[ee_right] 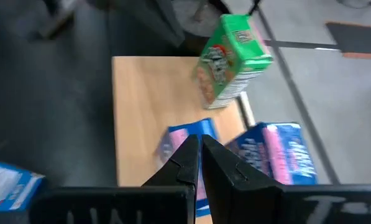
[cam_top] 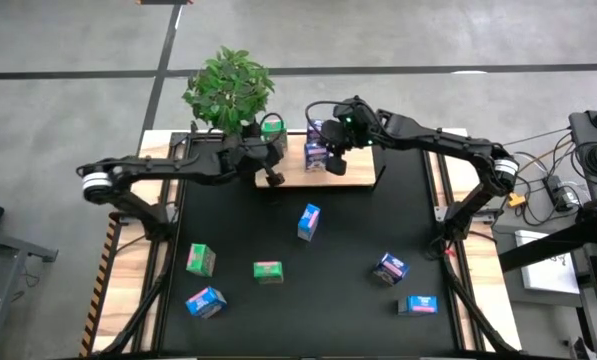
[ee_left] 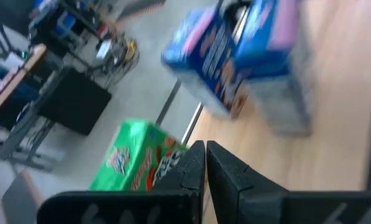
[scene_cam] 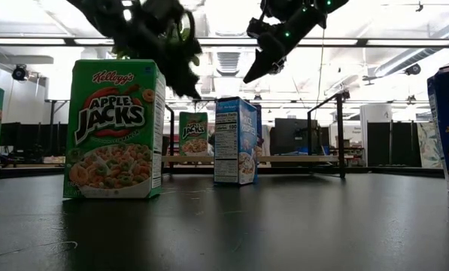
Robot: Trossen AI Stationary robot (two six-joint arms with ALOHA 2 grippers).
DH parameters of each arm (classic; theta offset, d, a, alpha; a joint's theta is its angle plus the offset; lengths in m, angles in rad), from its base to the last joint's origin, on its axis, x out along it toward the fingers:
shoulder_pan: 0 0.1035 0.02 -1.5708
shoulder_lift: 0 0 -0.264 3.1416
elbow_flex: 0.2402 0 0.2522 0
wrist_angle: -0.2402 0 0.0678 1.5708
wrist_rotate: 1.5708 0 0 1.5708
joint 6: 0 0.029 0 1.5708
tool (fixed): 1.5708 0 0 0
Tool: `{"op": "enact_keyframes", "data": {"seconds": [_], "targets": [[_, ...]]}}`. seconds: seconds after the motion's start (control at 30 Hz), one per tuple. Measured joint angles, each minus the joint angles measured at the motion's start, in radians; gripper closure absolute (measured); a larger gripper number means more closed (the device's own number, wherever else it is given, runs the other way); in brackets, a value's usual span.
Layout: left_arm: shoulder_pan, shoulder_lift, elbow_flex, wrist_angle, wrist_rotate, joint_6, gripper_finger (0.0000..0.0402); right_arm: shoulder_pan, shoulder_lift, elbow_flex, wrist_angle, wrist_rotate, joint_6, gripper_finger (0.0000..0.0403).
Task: Stack cereal on shelf
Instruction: Adjust the blue cereal box on the shelf
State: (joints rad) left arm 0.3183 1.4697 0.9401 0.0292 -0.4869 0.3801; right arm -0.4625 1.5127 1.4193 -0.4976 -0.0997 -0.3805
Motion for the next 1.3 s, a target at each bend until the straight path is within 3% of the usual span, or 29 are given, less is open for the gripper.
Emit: {"op": "enact_keyframes", "data": {"seconds": [0.1, 0.3, 0.4, 0.6, 0.8, 1.3], "targets": [[-0.043, -0.075, -0.006, -0.004, 0.046, 0.002, 0.0402, 0.000, 0.000, -0.008, 0.000, -0.040, 0.003, 0.0394], [-0.097, -0.245, -0.049, -0.062, 0.319, 0.000, 0.0402, 0.000, 0.000, -0.051, 0.000, -0.223, -0.006, 0.0394], [-0.116, -0.320, -0.094, -0.066, 0.407, -0.005, 0.0402, 0.005, 0.003, -0.080, 0.017, -0.238, -0.005, 0.0394], [-0.135, -0.432, -0.182, -0.044, 0.421, -0.036, 0.0402, 0.004, 0.025, -0.106, 0.165, -0.131, 0.003, 0.0394], [-0.136, -0.505, -0.248, -0.019, 0.421, -0.075, 0.0402, 0.000, 0.092, -0.104, 0.245, -0.106, -0.035, 0.0394], [-0.136, -0.539, -0.292, 0.000, 0.419, -0.085, 0.0402, -0.003, 0.126, -0.104, 0.293, -0.010, -0.040, 0.0394]]}}
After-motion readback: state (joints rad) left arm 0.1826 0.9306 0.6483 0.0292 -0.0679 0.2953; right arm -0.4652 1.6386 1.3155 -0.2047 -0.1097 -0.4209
